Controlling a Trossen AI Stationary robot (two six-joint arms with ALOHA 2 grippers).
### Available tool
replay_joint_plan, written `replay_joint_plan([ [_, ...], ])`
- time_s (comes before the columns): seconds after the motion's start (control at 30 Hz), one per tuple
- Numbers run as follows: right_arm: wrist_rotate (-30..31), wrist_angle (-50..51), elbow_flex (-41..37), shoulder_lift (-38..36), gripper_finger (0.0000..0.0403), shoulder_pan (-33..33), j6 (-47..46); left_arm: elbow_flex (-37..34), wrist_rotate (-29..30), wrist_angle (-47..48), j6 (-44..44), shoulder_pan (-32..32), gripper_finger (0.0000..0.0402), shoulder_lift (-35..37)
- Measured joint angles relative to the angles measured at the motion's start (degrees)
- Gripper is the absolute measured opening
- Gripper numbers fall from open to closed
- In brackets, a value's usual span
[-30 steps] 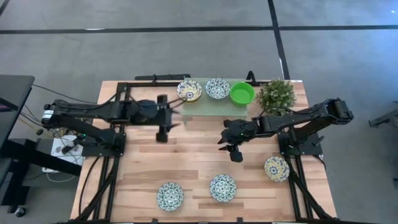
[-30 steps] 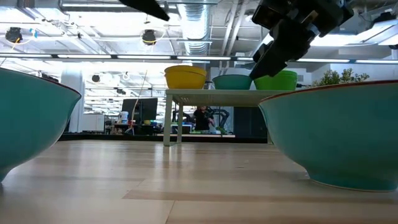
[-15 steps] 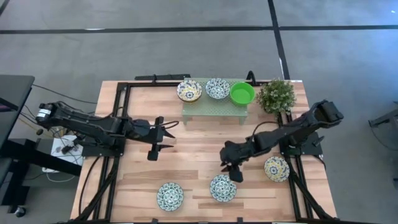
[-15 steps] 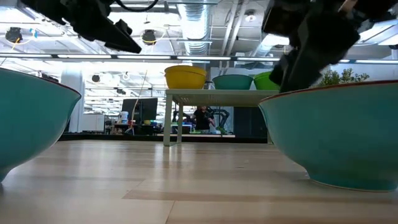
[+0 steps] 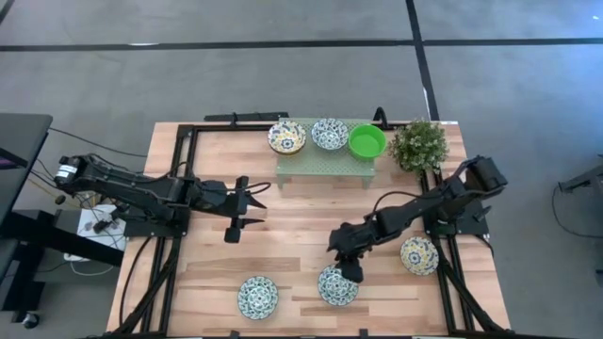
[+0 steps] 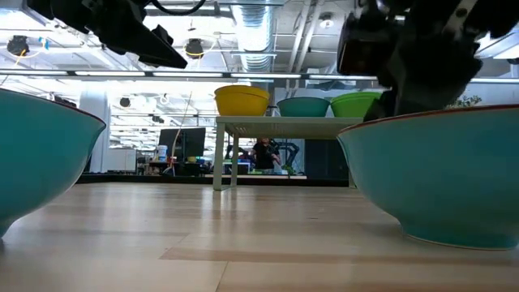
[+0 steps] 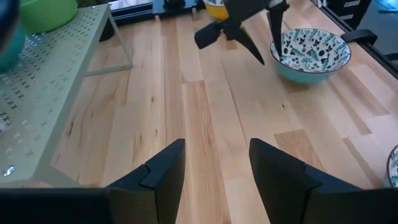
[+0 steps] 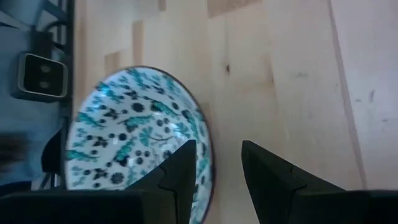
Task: Pick & Place Mini bowls
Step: Stack the green patterned bowl on top of the other green patterned bowl on the shelf
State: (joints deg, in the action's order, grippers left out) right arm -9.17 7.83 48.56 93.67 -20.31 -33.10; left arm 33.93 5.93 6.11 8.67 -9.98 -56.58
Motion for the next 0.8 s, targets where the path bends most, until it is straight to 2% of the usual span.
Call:
replay_joint_plan([
  [0.23,0.00,-0.41,0.13,2.23,0.0102,-0.33,0.13,0.00,1.73,-0.48,0.02,0.00,0.0181,-0.02],
  [0.47,0.05,-0.55,2.70,2.24,0.0010,-0.33,5.19,0.00,6.95,-0.61,0.04,0.13,0.0181,-0.02],
  [0.6,0.08,0.66,5.19,2.27,0.0019,-0.07,6.09,0.00,6.95,-0.63,0.02,0.11,0.0181,-0.04],
  [0.8,-0.64,17.57,14.65,2.27,0.0007,1.81,12.45,0.00,6.95,-0.68,0.02,0.11,0.0181,-0.04],
])
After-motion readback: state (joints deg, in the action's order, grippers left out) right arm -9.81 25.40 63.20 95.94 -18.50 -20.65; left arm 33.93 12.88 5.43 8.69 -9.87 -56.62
